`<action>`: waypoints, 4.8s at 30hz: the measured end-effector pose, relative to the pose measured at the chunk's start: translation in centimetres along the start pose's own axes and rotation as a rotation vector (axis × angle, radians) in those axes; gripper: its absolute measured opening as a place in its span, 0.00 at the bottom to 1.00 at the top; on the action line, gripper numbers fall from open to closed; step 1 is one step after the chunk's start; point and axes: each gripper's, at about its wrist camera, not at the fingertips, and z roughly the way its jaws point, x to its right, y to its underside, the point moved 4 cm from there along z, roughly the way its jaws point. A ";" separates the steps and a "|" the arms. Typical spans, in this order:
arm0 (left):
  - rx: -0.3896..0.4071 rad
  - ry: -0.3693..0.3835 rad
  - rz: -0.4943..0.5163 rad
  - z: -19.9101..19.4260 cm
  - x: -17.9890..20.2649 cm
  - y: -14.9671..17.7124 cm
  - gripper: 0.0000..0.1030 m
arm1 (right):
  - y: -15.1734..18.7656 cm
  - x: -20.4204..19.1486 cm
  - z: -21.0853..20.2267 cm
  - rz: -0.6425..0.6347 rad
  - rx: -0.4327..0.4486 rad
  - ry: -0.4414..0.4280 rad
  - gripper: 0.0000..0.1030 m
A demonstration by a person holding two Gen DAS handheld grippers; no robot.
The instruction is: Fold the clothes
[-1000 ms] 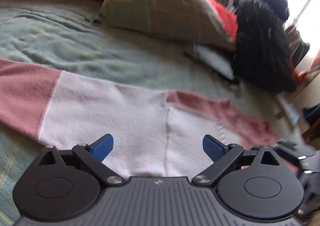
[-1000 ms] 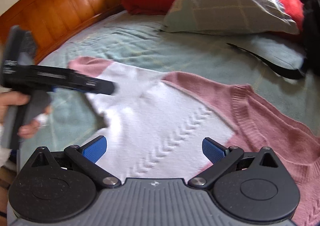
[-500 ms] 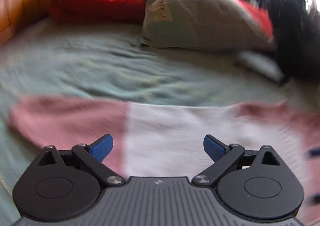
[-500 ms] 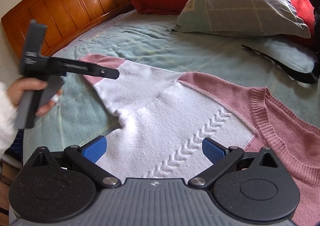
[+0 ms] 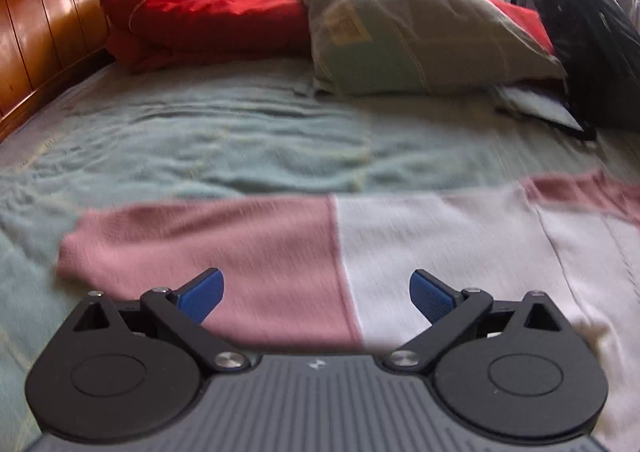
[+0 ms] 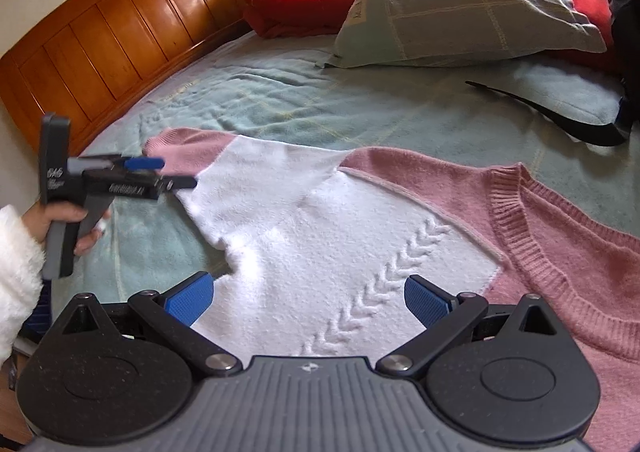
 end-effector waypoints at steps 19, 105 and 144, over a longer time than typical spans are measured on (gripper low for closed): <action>0.082 0.050 -0.408 0.4 -9.1 -1.9 0.97 | 0.0 0.8 0.7 0.030 -0.004 0.026 1.00; 0.040 0.146 0.263 -24.1 23.7 23.1 0.99 | 29.4 -9.1 -19.1 -0.258 0.091 0.445 1.00; 0.040 0.131 0.121 -21.2 22.9 19.5 0.99 | 17.8 10.1 -19.6 0.144 0.195 0.493 1.00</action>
